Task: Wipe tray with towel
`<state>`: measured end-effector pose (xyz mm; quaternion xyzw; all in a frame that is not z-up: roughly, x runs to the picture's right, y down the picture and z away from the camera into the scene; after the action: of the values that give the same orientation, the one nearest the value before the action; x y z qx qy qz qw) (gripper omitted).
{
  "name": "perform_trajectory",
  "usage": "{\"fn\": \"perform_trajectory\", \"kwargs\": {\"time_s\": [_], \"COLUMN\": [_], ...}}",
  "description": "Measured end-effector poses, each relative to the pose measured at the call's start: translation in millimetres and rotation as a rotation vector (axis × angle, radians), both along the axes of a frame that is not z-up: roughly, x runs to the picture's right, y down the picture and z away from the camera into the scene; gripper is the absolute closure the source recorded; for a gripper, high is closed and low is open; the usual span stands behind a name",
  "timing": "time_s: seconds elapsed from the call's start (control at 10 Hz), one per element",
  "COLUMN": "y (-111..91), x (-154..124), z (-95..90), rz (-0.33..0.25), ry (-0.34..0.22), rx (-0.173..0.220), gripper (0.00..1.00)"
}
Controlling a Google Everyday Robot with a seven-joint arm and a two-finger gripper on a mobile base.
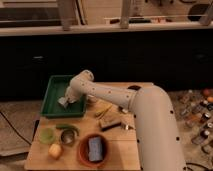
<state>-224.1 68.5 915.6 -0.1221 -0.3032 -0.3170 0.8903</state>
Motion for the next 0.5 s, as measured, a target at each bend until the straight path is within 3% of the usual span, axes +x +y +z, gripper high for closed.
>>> {"fn": "perform_trajectory", "kwargs": {"time_s": [0.2,0.5], "y": [0.1,-6.0], "x": [-5.0,-3.2], "z": [2.1,9.4], "rz": [-0.039,-0.084], "ry": [0.02,0.102], "rx": [-0.021,-0.052], "gripper": [1.0,1.0]}}
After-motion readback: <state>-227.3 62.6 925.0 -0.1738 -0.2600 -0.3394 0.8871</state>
